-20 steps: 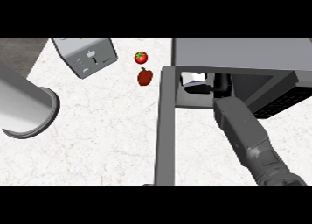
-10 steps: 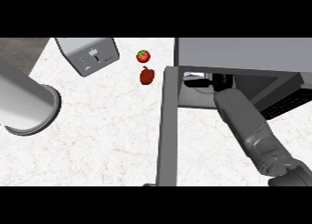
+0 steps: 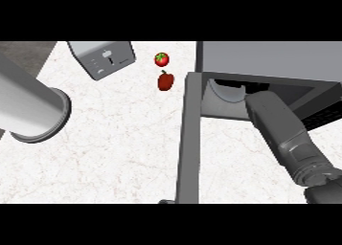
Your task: Pick up the milk, place it into the microwave and close the microwave
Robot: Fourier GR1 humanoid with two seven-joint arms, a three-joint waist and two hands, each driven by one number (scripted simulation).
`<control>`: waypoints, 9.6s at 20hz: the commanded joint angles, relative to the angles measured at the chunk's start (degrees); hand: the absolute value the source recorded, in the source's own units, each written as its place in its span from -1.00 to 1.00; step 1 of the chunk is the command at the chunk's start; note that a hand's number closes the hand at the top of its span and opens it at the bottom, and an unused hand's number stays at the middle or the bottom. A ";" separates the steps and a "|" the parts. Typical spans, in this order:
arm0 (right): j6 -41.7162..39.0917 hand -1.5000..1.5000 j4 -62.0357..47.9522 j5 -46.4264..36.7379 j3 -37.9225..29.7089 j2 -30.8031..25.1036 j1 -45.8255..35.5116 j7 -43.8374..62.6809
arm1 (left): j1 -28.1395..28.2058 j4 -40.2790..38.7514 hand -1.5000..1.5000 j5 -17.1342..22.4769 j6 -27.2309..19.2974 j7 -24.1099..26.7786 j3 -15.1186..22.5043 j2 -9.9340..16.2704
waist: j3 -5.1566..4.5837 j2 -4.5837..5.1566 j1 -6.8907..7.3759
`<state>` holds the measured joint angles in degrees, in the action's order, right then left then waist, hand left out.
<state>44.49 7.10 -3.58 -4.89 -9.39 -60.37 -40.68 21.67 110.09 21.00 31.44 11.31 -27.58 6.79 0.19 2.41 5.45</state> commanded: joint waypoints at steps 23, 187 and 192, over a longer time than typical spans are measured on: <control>4.66 -1.00 -4.18 -3.19 1.22 -3.50 1.21 1.63 | -6.16 -5.89 -1.00 -2.69 -0.70 0.03 0.48 1.77 | 0.15 1.26 2.68; -65.73 -1.00 105.83 42.35 -4.98 -24.65 59.04 28.76 | -83.83 -64.16 1.00 18.70 -63.18 7.37 74.90 -6.62 | -0.06 3.08 -30.16; -66.80 -1.00 105.46 44.59 -5.61 -25.42 57.94 29.02 | -83.90 -63.93 1.00 19.68 -64.20 7.62 75.12 -6.62 | 0.07 3.09 -30.60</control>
<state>-21.71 112.95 39.64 -10.01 -34.25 -1.66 -11.92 -56.33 49.25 40.21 -34.16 20.04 48.22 3.44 0.06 4.76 -24.01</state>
